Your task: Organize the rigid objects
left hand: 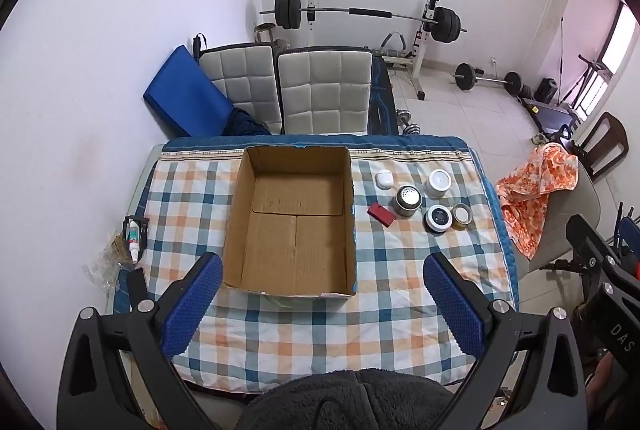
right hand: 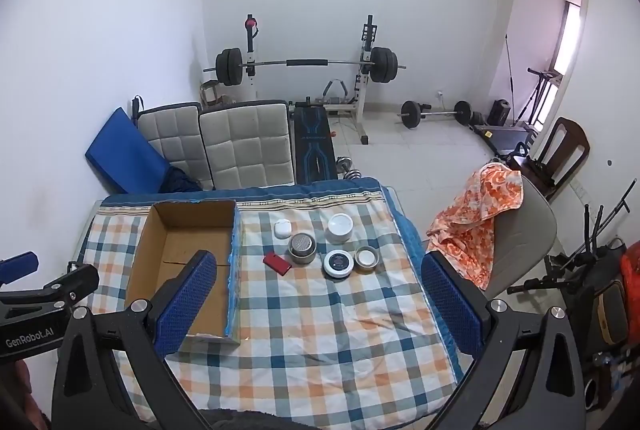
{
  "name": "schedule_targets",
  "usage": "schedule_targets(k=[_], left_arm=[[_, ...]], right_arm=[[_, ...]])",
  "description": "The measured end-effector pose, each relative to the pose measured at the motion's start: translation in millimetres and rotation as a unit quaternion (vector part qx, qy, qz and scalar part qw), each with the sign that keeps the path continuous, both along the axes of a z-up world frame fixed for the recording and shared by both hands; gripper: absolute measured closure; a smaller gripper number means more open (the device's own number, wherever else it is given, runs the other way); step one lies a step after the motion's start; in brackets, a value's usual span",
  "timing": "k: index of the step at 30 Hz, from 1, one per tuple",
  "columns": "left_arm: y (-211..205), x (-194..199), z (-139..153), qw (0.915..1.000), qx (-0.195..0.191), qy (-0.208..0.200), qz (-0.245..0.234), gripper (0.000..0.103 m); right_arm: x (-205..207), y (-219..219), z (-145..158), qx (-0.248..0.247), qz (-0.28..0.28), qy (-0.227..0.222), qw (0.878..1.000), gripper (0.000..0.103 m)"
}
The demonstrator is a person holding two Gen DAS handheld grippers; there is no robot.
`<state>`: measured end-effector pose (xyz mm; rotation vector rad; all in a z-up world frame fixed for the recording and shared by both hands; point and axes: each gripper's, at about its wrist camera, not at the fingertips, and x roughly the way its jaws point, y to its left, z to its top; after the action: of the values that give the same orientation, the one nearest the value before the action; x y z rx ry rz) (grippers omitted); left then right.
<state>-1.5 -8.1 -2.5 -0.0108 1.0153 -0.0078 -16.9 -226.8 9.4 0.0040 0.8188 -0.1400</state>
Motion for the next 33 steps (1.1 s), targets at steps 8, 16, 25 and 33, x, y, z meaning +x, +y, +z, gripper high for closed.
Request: schedule_targets(k=[8,16,25,33], left_arm=[[1,-2,6,1.0000,-0.003,-0.003,-0.003,0.000],[1,1,9,1.0000,-0.006,-0.006,-0.002,0.000],[4,4,13,0.9999,-0.001,-0.014,-0.002,0.000],[4,7,16,0.9997,0.004,-0.023,-0.004,0.000]], right_arm=[[-4,1,10,-0.009,-0.007,-0.005,1.000,0.000],[-4,-3,13,-0.007,-0.006,-0.004,1.000,0.000],[-4,-2,11,-0.007,-0.006,-0.006,1.000,0.000],[1,-3,7,-0.011,-0.011,-0.005,1.000,0.000]])
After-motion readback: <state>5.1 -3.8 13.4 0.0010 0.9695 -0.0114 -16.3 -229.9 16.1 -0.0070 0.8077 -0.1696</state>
